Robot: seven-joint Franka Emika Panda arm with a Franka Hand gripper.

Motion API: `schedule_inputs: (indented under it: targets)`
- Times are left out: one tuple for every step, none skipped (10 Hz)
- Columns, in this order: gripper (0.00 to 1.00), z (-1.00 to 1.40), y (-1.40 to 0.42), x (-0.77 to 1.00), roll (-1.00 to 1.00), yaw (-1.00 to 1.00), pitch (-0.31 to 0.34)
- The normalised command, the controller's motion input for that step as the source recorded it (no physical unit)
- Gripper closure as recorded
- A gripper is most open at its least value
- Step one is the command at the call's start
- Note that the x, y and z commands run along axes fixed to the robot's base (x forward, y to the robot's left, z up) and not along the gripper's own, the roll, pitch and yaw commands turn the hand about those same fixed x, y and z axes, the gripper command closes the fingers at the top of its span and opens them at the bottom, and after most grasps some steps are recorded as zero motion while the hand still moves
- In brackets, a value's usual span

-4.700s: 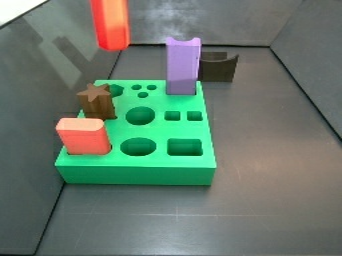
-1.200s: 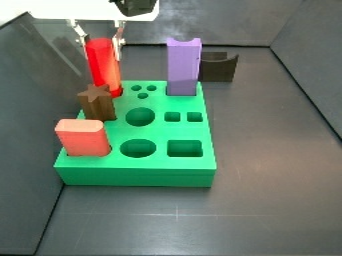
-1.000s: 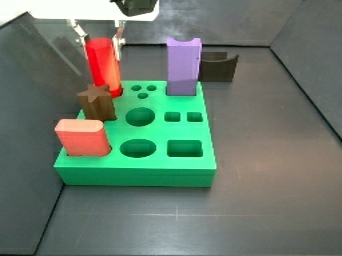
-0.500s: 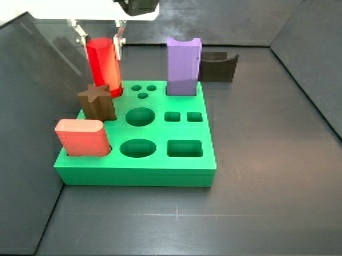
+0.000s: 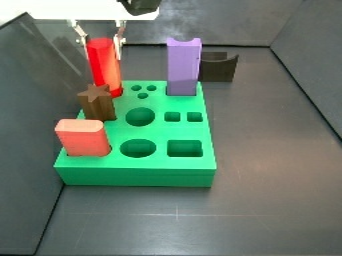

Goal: Pick up the hexagon object. Move up. Move to above the board. Insert the hexagon object.
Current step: Insert the hexagon object.

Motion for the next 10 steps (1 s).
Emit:
schedule_inputs:
  targets:
    - [1.0, 0.0, 0.0, -0.08, 0.0, 0.0, -0.036]
    - [1.0, -0.45, -0.02, 0.07, 0.0, 0.0, -0.111]
    - [1.0, -0.97, -0.09, 0.19, 0.08, 0.02, -0.094]
    - [1.0, -1.0, -0.12, 0.16, 0.04, 0.0, -0.076]
    - [1.0, -1.0, -0.03, 0.05, 0.06, 0.06, -0.014]
    - [1.0, -1.0, 0.0, 0.0, 0.05, 0.13, -0.01]
    - [1.0, -1.0, 0.0, 0.03, 0.03, 0.16, -0.011]
    - [1.0, -0.51, 0.0, -0.05, 0.0, 0.09, -0.079]
    - [1.0, 0.0, 0.01, 0.0, -0.05, 0.0, 0.0]
    - [1.0, 0.0, 0.0, 0.0, 0.0, 0.0, 0.0]
